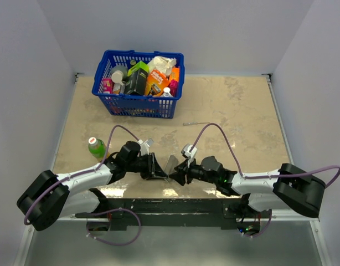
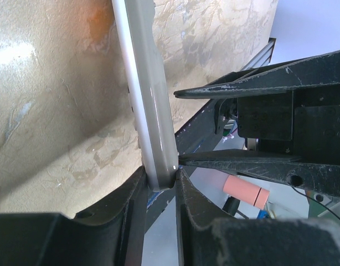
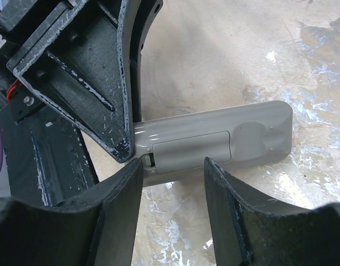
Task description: Unload the batteries from the remote control
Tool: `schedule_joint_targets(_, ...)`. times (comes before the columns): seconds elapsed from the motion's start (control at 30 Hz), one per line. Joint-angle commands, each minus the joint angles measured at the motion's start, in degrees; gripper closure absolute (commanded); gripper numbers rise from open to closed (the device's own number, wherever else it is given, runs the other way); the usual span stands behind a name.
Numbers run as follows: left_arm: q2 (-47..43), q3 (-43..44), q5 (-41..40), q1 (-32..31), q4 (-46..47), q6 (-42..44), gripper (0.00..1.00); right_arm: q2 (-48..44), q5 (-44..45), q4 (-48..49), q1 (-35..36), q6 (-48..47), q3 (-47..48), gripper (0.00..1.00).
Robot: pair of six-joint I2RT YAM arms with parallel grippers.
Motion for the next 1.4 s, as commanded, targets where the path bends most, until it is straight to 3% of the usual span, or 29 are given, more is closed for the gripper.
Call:
schedule_joint_targets(0.0, -0.54, 1.46, 1.61, -0.12, 1.37, -0.43, 1.00, -0.22, 2.00, 2.21, 0.57, -1.56, 1.60, 0.49)
schedule_joint_targets(0.8, -0.89, 1.46, 1.43, -0.12, 1.19, -0.69, 1.00, 0.74, 4.89, 1.25, 2.50, -2.09, 2.30, 0.53)
schedule_joint_targets(1.37, -0.89, 1.81, 1.34, -0.12, 1.19, -0.78, 1.00, -1.01, 24.93, -7.81, 10.32, -5.69, 5.03, 0.55)
